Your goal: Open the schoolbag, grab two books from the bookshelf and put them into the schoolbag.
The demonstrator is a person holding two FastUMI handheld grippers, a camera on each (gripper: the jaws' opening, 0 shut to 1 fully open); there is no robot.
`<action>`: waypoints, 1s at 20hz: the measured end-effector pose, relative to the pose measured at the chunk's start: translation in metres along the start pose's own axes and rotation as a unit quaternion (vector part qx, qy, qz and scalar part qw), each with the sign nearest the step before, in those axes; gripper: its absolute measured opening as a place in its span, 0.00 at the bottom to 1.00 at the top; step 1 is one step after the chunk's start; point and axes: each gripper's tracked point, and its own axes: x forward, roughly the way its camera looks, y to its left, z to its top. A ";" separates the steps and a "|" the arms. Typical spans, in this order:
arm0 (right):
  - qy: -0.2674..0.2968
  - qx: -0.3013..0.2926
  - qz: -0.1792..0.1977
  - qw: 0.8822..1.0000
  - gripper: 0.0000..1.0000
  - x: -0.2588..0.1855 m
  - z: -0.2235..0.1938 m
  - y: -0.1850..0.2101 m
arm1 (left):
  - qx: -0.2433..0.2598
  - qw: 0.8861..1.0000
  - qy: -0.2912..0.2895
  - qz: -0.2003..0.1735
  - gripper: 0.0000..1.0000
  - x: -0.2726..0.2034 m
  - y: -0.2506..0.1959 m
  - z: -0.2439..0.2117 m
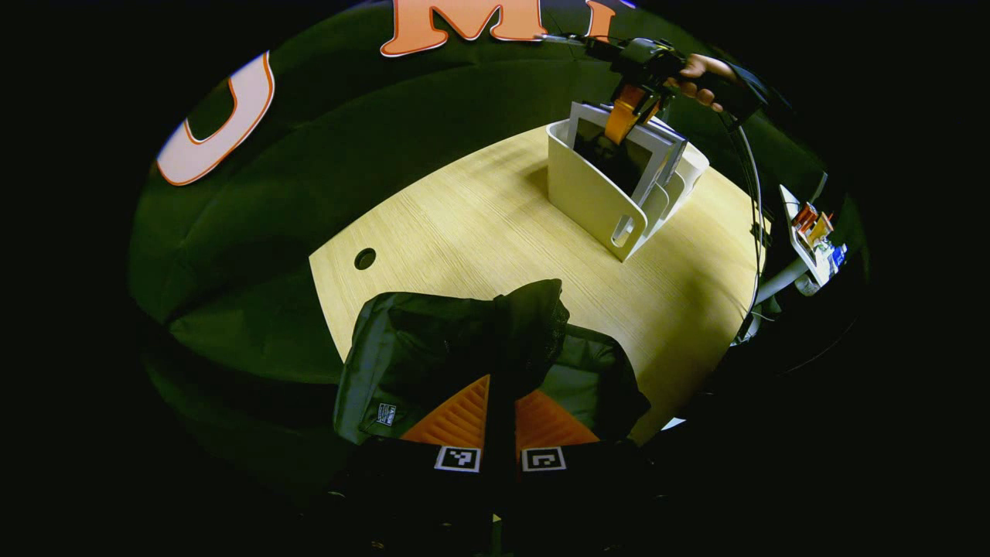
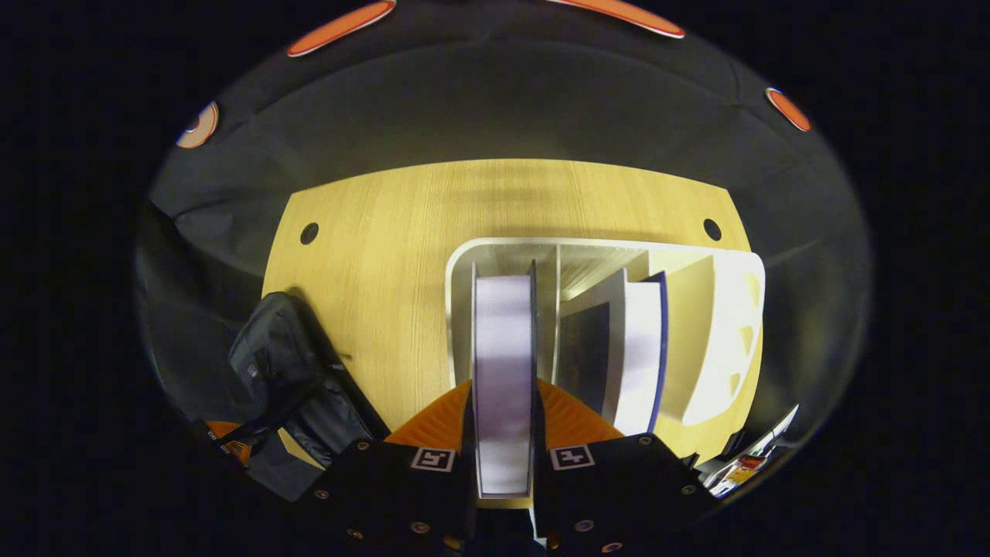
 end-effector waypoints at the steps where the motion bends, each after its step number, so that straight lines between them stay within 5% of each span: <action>1: -0.012 0.002 0.005 1.000 0.30 -0.008 -0.004 -0.001 | 0.003 1.000 -0.002 -0.002 0.05 0.002 0.000 0.000; 17: -0.141 0.072 0.034 0.987 0.29 -0.160 -0.132 -0.035 | 0.033 0.998 -0.036 -0.032 0.06 0.013 -0.018 -0.016; 20: -0.153 0.088 0.063 0.982 0.29 -0.167 -0.166 -0.027 | 0.043 0.998 -0.043 -0.032 0.05 0.007 -0.018 -0.016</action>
